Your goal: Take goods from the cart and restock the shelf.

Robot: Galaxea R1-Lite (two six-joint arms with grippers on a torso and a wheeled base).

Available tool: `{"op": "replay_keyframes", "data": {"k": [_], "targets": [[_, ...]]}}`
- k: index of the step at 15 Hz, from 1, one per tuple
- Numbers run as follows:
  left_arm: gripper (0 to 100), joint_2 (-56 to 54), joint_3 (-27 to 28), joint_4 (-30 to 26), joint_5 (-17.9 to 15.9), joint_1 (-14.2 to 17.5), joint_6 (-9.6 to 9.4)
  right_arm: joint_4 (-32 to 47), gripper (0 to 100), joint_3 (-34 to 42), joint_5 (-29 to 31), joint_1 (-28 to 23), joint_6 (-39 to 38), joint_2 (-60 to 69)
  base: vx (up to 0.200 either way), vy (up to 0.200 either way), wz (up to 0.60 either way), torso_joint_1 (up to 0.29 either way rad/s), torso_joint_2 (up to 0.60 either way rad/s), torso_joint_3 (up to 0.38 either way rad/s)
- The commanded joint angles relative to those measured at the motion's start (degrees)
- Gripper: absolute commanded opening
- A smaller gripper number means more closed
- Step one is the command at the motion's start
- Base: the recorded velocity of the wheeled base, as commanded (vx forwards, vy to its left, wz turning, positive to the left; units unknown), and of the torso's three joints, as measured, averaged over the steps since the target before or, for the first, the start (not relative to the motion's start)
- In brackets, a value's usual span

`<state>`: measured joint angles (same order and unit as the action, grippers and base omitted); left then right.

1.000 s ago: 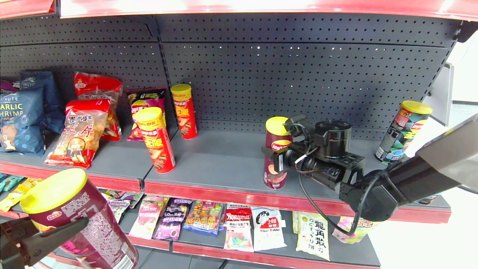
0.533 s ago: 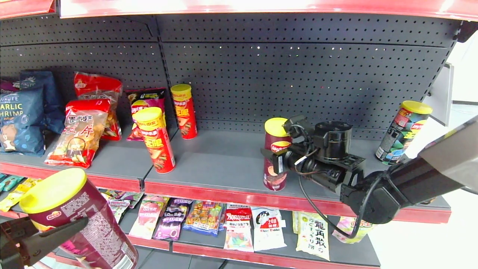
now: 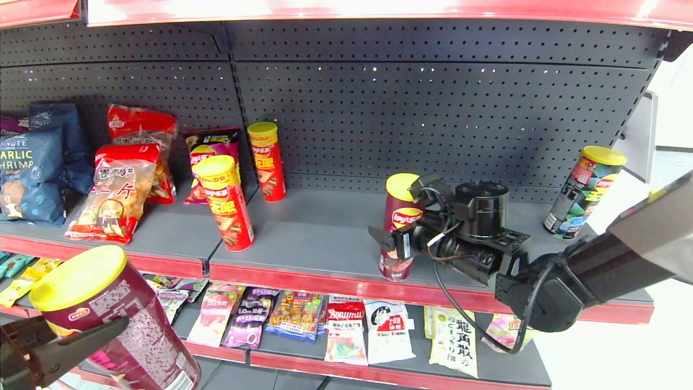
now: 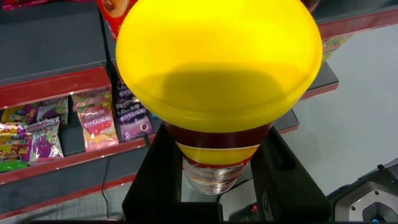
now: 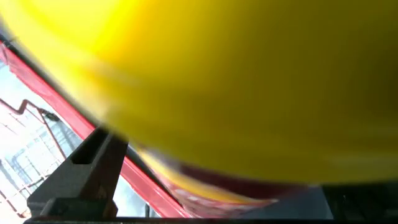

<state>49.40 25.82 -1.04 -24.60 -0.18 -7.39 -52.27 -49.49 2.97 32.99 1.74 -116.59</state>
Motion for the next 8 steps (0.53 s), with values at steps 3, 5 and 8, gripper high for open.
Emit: {"op": "replay_keyframes", "data": {"k": [3,5,8], "targets": [[0,0.0,-0.07,-0.02,-0.01,0.01,0.0,-0.11,100,0.36,0.19,0.06,0.01,1.37,0.0,0.0,0.0,0.0,0.0,0.0],[0,0.0,-0.07,-0.02,-0.01,0.01,0.0,-0.11,100,2.38,0.28,-0.38,-0.07,3.3,0.0,0.0,0.0,0.0,0.0,0.0],[0,0.0,-0.16,-0.02,-0.01,0.01,0.36,-0.11,100,6.69,0.37,-0.2,0.01,6.2,0.0,0.0,0.0,0.0,0.0,0.0]]}}
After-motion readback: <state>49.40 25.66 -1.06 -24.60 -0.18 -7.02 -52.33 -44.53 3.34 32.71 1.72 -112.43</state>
